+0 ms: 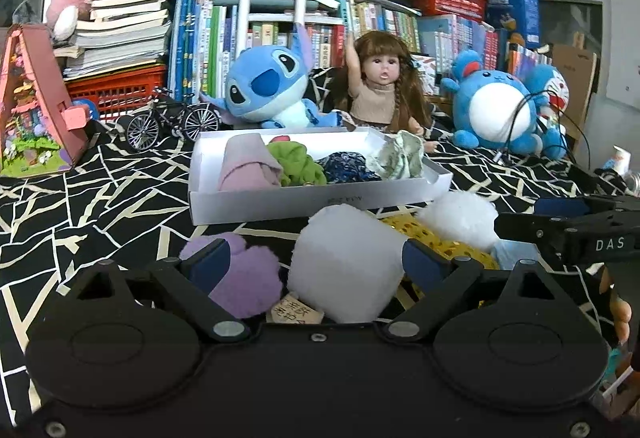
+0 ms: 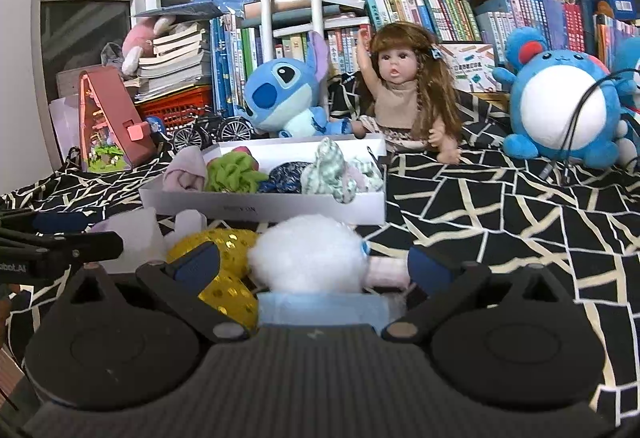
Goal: Organize soft objects
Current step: 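Withdraw both open tools from the box toward the pile, then reach the left tool to the foam block while the right grasps the blue mask pack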
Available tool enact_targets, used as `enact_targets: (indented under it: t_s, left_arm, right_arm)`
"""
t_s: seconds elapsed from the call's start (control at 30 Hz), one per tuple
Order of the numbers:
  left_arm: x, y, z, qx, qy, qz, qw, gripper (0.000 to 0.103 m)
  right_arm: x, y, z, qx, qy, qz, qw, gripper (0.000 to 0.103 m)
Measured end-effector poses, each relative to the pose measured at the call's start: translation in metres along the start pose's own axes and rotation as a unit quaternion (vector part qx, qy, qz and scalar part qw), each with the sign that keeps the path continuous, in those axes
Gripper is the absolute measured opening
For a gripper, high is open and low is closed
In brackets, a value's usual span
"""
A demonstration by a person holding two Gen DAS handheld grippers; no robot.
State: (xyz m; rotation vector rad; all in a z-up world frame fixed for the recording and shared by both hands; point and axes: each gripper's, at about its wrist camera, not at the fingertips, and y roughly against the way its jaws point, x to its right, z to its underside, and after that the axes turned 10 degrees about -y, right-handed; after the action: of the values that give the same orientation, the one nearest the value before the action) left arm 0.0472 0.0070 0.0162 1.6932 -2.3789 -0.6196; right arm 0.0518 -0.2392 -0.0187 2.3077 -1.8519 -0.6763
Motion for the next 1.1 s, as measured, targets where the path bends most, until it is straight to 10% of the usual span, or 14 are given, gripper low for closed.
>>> enact_targets:
  t_s: [1.1]
  left_arm:
    - [0.001, -0.025, 0.003, -0.029, 0.108, 0.089, 0.9897, 0.075]
  right_arm:
    - [0.014, -0.008, 0.017, -0.030, -0.007, 0.033, 0.999, 0.103]
